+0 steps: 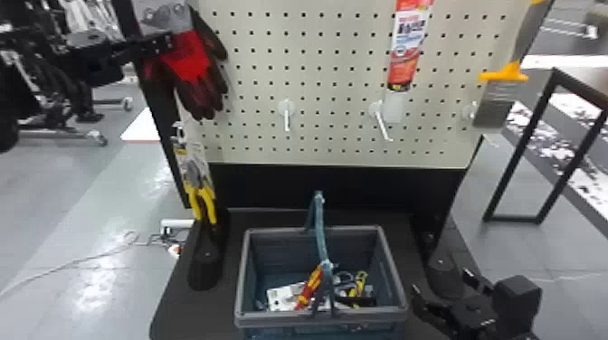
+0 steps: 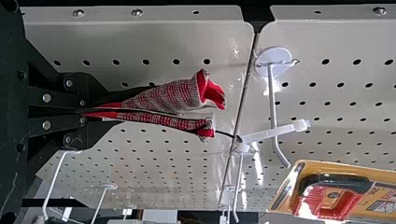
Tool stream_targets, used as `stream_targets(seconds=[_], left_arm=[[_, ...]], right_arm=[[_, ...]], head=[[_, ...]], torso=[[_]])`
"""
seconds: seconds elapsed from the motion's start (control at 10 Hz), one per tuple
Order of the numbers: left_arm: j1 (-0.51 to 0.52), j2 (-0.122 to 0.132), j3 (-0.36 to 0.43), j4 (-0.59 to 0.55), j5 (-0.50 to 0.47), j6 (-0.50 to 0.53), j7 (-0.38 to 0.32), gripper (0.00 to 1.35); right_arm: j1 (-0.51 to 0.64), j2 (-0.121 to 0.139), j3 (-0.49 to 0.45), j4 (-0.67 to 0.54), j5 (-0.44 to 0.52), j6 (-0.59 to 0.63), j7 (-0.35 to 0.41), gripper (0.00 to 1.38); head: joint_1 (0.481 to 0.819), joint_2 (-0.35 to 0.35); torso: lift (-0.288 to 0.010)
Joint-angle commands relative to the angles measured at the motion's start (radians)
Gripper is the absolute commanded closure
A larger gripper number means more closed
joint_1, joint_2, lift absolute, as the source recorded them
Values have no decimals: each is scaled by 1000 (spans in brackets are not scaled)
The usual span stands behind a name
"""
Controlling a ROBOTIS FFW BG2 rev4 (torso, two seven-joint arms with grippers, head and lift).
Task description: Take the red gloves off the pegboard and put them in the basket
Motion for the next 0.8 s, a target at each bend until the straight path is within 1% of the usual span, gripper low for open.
stream_targets(seconds=[0.0,0.5,0.7], left_arm=[[1,0,0,0,-1,0,0,1127],[1,0,3,-6,0,5,1,1127],[14,2,12,-49,0,25,17,1127]], right_arm=[[0,0,0,0,-1,0,-1,119],[2,-5,1,-1,-4,5,0,119],[2,-6,1,-1,-5,9,0,119]], head=[[549,0],[549,0],[549,0]], torso=[[-100],[-100],[-100]])
